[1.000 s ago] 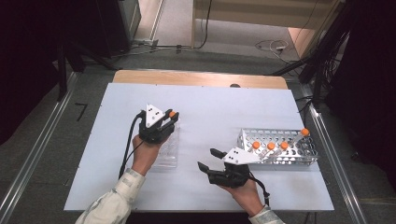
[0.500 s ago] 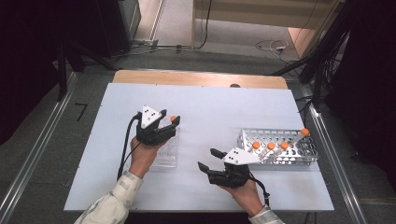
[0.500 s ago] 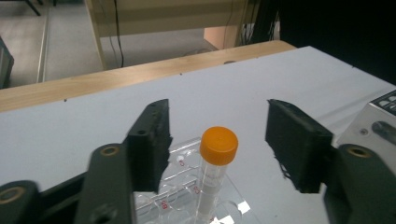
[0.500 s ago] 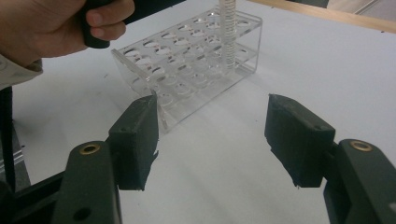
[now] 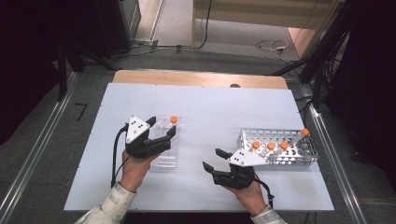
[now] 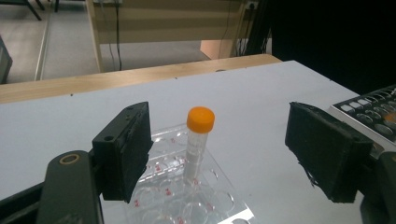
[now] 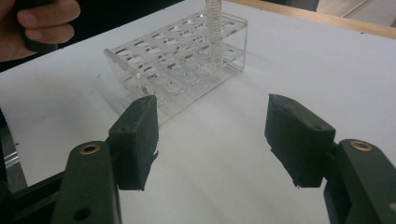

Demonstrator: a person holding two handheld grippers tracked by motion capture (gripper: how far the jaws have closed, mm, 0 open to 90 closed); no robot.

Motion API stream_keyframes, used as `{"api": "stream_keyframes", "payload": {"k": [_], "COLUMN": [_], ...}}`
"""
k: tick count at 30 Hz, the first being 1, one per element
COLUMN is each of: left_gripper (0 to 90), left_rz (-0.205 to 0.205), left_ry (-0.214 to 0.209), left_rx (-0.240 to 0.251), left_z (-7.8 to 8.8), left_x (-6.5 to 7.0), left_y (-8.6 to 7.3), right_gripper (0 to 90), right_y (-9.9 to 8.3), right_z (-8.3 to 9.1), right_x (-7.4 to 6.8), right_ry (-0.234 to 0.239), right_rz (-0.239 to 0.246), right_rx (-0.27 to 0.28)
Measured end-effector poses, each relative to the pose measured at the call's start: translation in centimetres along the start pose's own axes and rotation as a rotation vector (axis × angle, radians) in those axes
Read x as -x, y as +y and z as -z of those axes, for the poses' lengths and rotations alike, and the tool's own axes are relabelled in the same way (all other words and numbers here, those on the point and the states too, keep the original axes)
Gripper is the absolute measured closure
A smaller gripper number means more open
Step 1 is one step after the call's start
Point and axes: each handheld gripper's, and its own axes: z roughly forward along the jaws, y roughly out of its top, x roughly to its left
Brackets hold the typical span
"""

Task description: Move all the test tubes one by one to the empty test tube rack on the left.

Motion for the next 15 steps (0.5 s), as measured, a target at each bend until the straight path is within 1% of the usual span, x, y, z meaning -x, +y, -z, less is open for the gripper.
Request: {"api": "stream_keyframes", "payload": {"k": [4, 5, 8, 15], "left_gripper": [21.4, 21.2, 21.2, 21.3], "left_rz": [0.002, 0.004, 0.014, -0.001], "left_ry": [0.000, -0.006, -0.024, -0.017], "left_rx": [-0.014, -0.018, -0.029, -0.032], "left_z": [0.5, 0.6, 0.9, 1.3], "left_x": [0.2, 0.3, 0.5, 0.8], "left_y": [-0.7, -0.8, -1.3, -2.3], "right_gripper": [33.7, 33.7, 33.7, 33.8], "right_y": [0.0, 0.0, 0.0, -0.3], "right_z": [0.6, 0.9, 1.2, 2.3], "right_x": [0.3, 0.5, 0.7, 1.4], "right_ry": [-0.008, -0.018, -0.024, -0.054], "right_rz": [-0.009, -0.010, -0.015, -0.023], "right_rx": [0.014, 0.022, 0.024, 0.033]}}
